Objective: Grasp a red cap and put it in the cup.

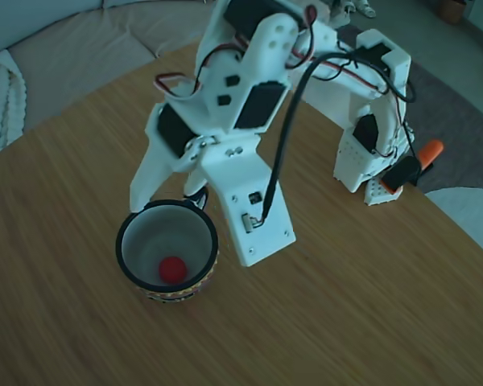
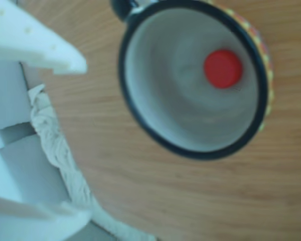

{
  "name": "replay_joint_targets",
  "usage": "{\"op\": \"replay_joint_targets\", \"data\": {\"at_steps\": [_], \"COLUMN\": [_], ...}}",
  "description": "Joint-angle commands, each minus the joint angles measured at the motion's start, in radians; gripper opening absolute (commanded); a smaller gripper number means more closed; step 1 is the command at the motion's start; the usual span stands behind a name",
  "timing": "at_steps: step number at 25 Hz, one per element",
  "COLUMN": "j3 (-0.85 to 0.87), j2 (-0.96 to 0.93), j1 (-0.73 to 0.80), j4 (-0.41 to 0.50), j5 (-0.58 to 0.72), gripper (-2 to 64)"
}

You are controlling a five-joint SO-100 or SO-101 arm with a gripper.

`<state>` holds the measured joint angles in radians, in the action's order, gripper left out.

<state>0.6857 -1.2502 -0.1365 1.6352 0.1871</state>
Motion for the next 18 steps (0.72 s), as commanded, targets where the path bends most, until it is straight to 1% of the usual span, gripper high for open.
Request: {"op": "replay_joint_targets", "data": {"at_steps": [1,8,18], "j3": [0.048,0.272,0.509], "j2": [-0.169,-0.442,-0.739], "j1": [-0.002,0.025,0.126], "j4": [0.006,-0.002,-0.005], "j5": [-0.003,0.005,0.005], "gripper": [31.6,31.6,31.6]}}
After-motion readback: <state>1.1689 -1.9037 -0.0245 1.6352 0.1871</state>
